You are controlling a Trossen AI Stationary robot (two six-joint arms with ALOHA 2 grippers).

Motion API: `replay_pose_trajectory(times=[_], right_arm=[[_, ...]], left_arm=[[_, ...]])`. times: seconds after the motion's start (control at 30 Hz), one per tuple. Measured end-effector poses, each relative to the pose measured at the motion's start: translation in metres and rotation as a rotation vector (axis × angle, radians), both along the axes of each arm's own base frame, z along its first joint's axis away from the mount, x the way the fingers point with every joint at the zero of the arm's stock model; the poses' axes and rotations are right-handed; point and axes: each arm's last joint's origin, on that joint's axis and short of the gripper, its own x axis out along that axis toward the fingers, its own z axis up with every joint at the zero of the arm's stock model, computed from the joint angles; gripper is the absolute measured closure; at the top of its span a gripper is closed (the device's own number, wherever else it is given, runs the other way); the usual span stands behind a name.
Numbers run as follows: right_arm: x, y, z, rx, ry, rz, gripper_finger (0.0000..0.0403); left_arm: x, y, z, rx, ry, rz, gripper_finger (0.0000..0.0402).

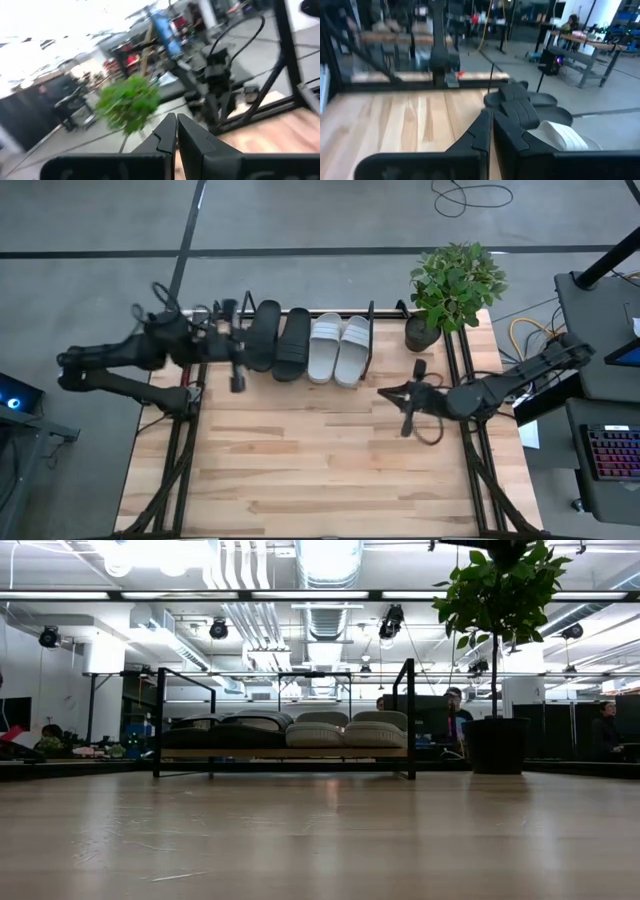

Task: Pick and place slides into the shelf
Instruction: Return to Home Position

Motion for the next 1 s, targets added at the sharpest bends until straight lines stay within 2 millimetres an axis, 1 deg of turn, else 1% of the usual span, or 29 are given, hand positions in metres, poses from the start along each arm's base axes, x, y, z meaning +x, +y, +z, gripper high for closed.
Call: replay_pose_trajectory(times=[0.1,0.17,0.27,0.37,0.4,0.47,0.57,0.67,0.77,0.83,1.0], right_arm=[[-0.011,-0.005,-0.009,0.034,-0.073,0.002,0.0394],[-0.015,-0.007,-0.015,0.046,-0.1,0.002,0.0394],[-0.018,-0.009,-0.027,0.038,-0.082,-0.005,0.0394],[-0.017,-0.009,-0.031,0.027,-0.069,-0.042,0.0394],[-0.016,-0.009,-0.031,0.025,-0.071,-0.047,0.0394],[-0.015,-0.008,-0.029,0.021,-0.071,-0.048,0.0394],[-0.014,-0.008,-0.023,0.028,-0.089,-0.047,0.0394],[-0.013,-0.008,-0.019,0.012,-0.09,-0.045,0.0394],[-0.013,-0.007,-0.017,0.009,-0.096,-0.046,0.0394],[-0.013,-0.007,-0.017,0.007,-0.094,-0.046,0.0394],[-0.013,-0.007,-0.018,-0.005,-0.084,-0.043,0.0394]], left_arm=[[-0.027,0.008,0.0,-0.001,0.01,0.054,0.0401],[-0.046,0.009,-0.002,-0.01,0.031,0.072,0.0401],[-0.068,0.008,-0.011,-0.009,0.026,0.077,0.0402],[-0.078,0.007,-0.034,0.003,0.022,0.079,0.0402],[-0.086,0.006,-0.039,0.005,-0.013,0.071,0.0402],[-0.101,0.005,-0.058,0.007,-0.063,0.066,0.0402],[-0.113,0.004,-0.082,0.011,-0.174,0.069,0.0402],[-0.121,0.003,-0.107,-0.021,-0.183,0.064,0.0401],[-0.127,0.004,-0.125,-0.065,-0.15,0.097,0.0401],[-0.129,0.005,-0.131,-0.108,-0.157,0.115,0.0401],[-0.123,0.005,-0.153,-0.18,-0.113,0.115,0.0401]])
